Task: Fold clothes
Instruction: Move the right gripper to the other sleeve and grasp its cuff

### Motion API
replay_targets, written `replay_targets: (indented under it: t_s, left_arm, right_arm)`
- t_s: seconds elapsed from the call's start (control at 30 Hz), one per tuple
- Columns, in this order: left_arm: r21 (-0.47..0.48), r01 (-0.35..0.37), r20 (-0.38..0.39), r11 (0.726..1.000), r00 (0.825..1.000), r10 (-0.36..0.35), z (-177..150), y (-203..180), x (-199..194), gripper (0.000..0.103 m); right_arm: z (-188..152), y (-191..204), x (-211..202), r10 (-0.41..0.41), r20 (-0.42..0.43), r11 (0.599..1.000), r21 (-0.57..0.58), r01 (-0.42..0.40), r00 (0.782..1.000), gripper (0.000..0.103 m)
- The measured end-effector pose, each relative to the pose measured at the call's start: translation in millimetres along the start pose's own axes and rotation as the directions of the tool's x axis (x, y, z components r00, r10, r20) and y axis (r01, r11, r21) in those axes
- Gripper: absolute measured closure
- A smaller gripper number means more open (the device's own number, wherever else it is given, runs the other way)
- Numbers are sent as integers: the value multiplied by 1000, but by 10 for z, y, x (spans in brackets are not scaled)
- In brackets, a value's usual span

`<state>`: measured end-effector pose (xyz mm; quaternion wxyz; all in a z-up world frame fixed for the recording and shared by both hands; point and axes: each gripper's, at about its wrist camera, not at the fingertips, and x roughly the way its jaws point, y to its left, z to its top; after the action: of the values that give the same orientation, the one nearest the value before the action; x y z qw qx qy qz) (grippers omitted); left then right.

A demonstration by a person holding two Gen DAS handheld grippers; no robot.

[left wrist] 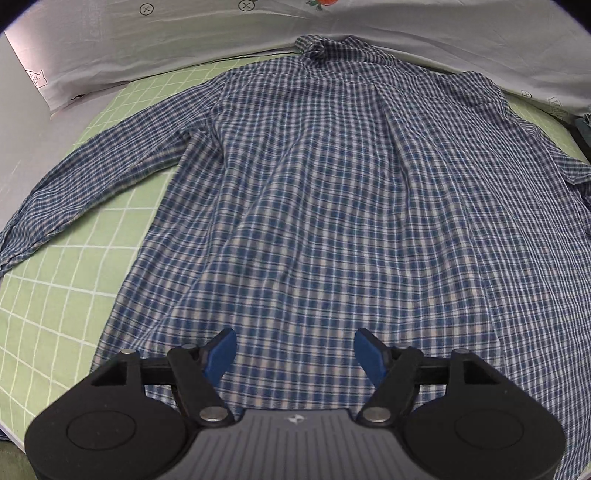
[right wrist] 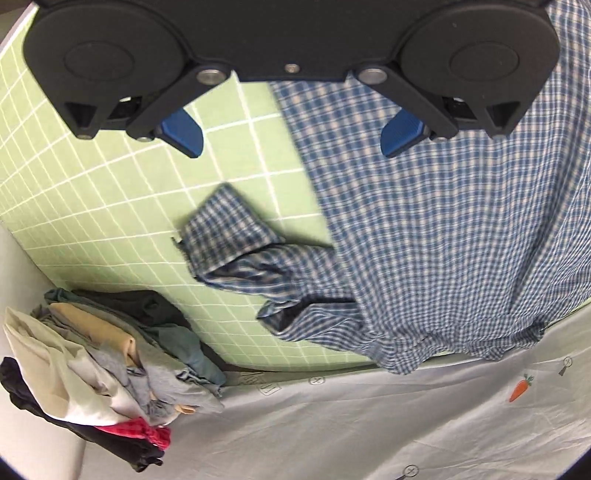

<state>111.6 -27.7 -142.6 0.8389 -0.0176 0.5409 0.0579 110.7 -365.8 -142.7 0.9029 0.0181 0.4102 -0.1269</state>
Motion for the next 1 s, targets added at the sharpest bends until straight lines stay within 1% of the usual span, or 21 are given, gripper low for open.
replay_targets:
  t_s: [0.17,0.2,0.27,0.4,0.5,0.57,0.6,0.67,0.7,0.73,0.77,0.8,0.83,0.87,0.9,0.93,0.97,1.0]
  left_arm:
    - [-20,-7,-16,1000,1000,6,64,-356,134,32]
    - [-23,-9,-21,1000,1000,8,81,-407,157,32]
    - [-28,-12,-29,1000,1000,11,117,-502,198,32]
    - [-29,-20,-39,999,999,19,195,-635,248,32]
    - [3,-38,-49,999,998,38,245,-694,295,32]
    - [19,-47,-59,999,997,48,273,-709,329,32]
    - [23,-48,-65,999,997,49,287,-710,348,30]
    - [28,-49,-73,998,996,51,314,-710,370,28]
    - [34,-50,-75,998,996,52,323,-712,377,26]
    - [41,-51,-77,998,996,54,331,-714,384,25]
    - [51,-54,-79,997,995,58,344,-724,393,23]
    - [57,-56,-80,997,995,61,344,-729,394,22]
    - [62,-59,-81,996,995,63,342,-734,393,21]
    - [64,-60,-81,996,995,65,345,-733,398,19]
    - [63,-66,-82,996,994,71,355,-735,408,16]
    - [61,-75,-83,995,993,80,357,-732,418,14]
    - [56,-79,-82,995,993,83,355,-724,423,11]
    - [51,-81,-82,995,993,85,353,-715,429,10]
  right_arm:
    - [215,-518,265,-39,-11,998,48,39,999,0]
    - [255,-596,321,-33,-15,998,57,34,999,1]
    - [328,-724,428,-1,-13,998,67,1,1000,9]
    - [494,-784,636,35,-1,999,31,-34,999,10]
    - [631,-820,780,74,19,997,23,-74,997,12]
    - [692,-821,870,106,11,994,2,-106,994,20]
    - [709,-812,905,120,4,993,-16,-120,993,23]
    - [701,-769,947,139,-8,988,-65,-139,990,33]
    - [686,-749,962,147,-15,985,-88,-148,989,35]
    - [669,-738,975,156,-22,982,-102,-158,987,40]
    - [650,-735,987,168,-32,979,-111,-171,985,47]
    - [632,-738,991,178,-37,977,-115,-181,983,49]
    - [617,-753,979,184,-33,976,-111,-186,982,52]
    - [602,-768,967,189,-29,976,-108,-191,981,58]
    - [587,-784,956,195,-25,975,-104,-197,980,63]
    - [575,-799,945,195,-21,976,-99,-196,981,77]
    - [568,-818,937,181,-17,979,-89,-182,983,89]
    - [565,-844,928,164,-13,983,-78,-165,986,92]
